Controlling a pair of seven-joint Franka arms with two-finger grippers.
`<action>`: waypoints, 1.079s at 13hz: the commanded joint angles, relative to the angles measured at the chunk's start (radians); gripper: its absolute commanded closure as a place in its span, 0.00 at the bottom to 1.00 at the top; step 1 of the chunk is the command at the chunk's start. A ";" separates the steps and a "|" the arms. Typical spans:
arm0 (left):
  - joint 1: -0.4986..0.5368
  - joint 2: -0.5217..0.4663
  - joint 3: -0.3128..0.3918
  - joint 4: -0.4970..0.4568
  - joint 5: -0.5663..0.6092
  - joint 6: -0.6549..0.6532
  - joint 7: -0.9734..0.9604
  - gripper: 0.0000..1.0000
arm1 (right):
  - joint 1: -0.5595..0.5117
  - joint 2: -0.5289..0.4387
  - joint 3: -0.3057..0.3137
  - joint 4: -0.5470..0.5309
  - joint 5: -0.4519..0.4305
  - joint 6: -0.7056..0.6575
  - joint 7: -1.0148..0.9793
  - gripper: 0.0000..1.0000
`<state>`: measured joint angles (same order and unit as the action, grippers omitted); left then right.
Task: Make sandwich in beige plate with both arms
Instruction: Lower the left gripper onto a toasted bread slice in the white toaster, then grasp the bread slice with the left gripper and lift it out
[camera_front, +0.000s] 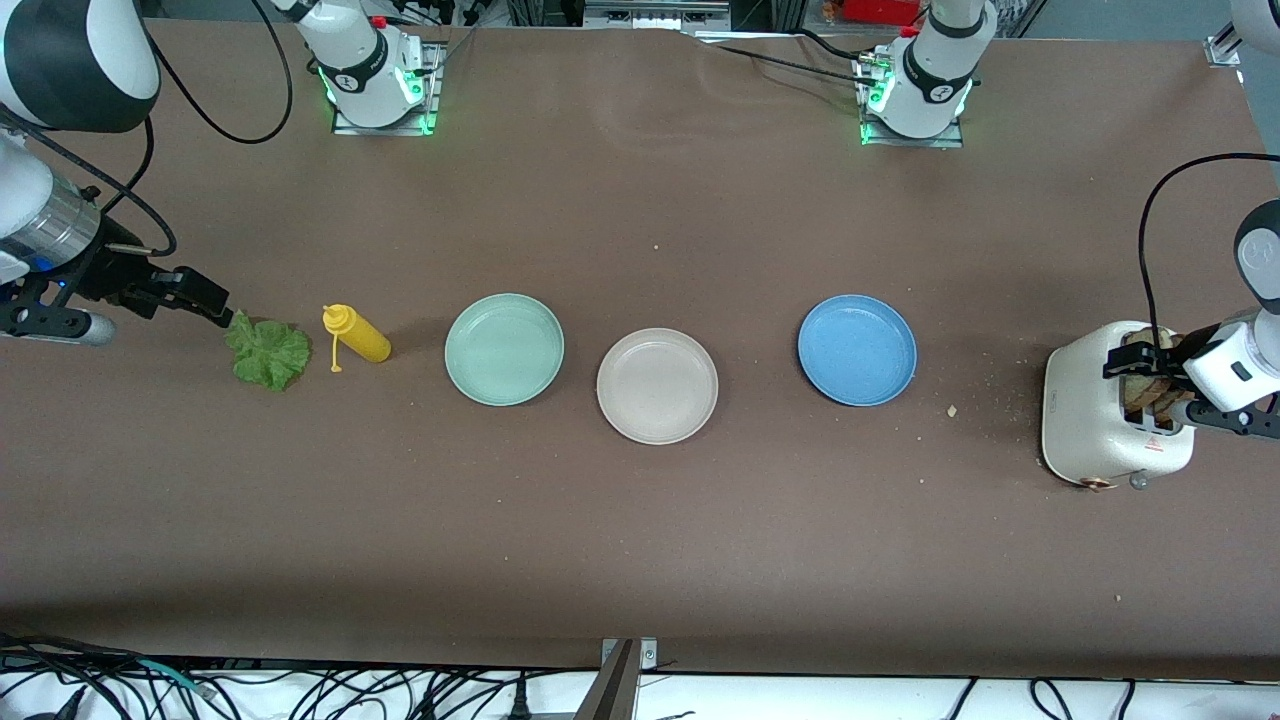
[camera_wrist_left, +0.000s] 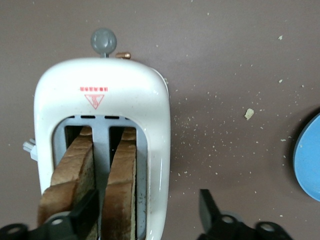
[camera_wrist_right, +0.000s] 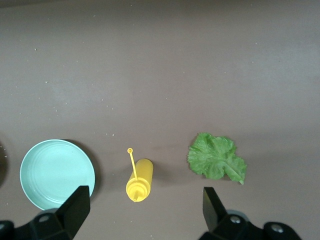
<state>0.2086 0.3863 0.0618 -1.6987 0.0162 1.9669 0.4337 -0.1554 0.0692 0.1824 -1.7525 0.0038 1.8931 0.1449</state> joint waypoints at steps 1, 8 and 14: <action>0.052 -0.003 -0.008 -0.019 -0.030 0.003 0.030 0.75 | -0.007 0.003 0.003 0.014 0.005 -0.017 -0.007 0.00; 0.011 -0.009 -0.013 0.115 -0.012 -0.162 0.013 1.00 | -0.007 0.003 0.003 0.013 0.005 -0.029 -0.004 0.00; -0.038 -0.012 -0.019 0.355 -0.015 -0.405 0.020 1.00 | -0.007 0.003 0.003 0.013 0.005 -0.029 -0.005 0.00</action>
<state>0.1838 0.3693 0.0438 -1.4016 0.0159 1.6016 0.4368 -0.1554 0.0696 0.1823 -1.7525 0.0038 1.8795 0.1449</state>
